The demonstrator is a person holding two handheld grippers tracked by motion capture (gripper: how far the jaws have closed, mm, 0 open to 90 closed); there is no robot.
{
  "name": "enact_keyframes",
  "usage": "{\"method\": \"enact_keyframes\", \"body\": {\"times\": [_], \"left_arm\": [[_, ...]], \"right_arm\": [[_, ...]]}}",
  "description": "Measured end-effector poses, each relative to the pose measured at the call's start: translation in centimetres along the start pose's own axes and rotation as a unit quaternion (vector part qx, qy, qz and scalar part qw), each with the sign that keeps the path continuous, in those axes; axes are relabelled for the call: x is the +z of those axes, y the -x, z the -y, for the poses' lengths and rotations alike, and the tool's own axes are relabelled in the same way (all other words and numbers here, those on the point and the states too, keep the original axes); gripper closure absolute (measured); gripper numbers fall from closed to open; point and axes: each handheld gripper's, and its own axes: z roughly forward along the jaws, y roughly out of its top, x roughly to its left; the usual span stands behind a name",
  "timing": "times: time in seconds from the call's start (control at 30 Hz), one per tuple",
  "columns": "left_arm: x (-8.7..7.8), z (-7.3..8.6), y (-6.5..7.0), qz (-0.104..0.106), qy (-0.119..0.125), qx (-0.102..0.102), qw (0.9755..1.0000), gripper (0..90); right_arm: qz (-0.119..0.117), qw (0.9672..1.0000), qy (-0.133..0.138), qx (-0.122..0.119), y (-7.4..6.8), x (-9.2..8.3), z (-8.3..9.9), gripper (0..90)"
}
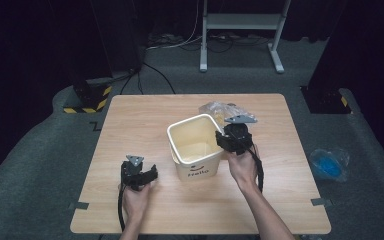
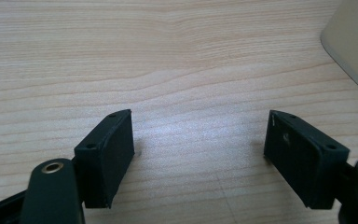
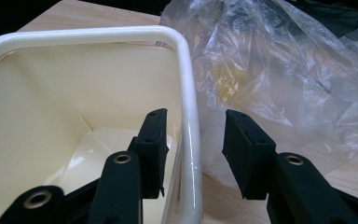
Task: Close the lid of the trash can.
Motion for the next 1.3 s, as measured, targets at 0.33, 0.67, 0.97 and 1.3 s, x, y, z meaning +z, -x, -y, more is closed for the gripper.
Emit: {"method": "enact_keyframes", "body": {"times": [0.33, 0.67, 0.97, 1.3], "left_arm": [[0.0, 0.0, 0.0, -0.002, 0.0, 0.001, 1.0, 23.9], [0.0, 0.0, 0.0, -0.002, -0.001, 0.002, 1.0, 23.9], [0.0, 0.0, 0.0, -0.002, -0.001, 0.003, 1.0, 24.0], [0.0, 0.0, 0.0, -0.002, -0.001, 0.003, 1.0, 24.0]], "right_arm": [[-0.011, 0.9998, 0.017, 0.005, 0.5, -0.7, 0.0, 52.0], [0.001, 0.9993, 0.035, 0.016, 1.9, -1.8, 0.2, 50.7], [0.023, 0.9988, 0.032, 0.029, 3.9, -2.2, 1.0, 50.8], [0.024, 0.9993, 0.02, 0.022, 4.3, -2.1, 2.3, 50.9]]}}
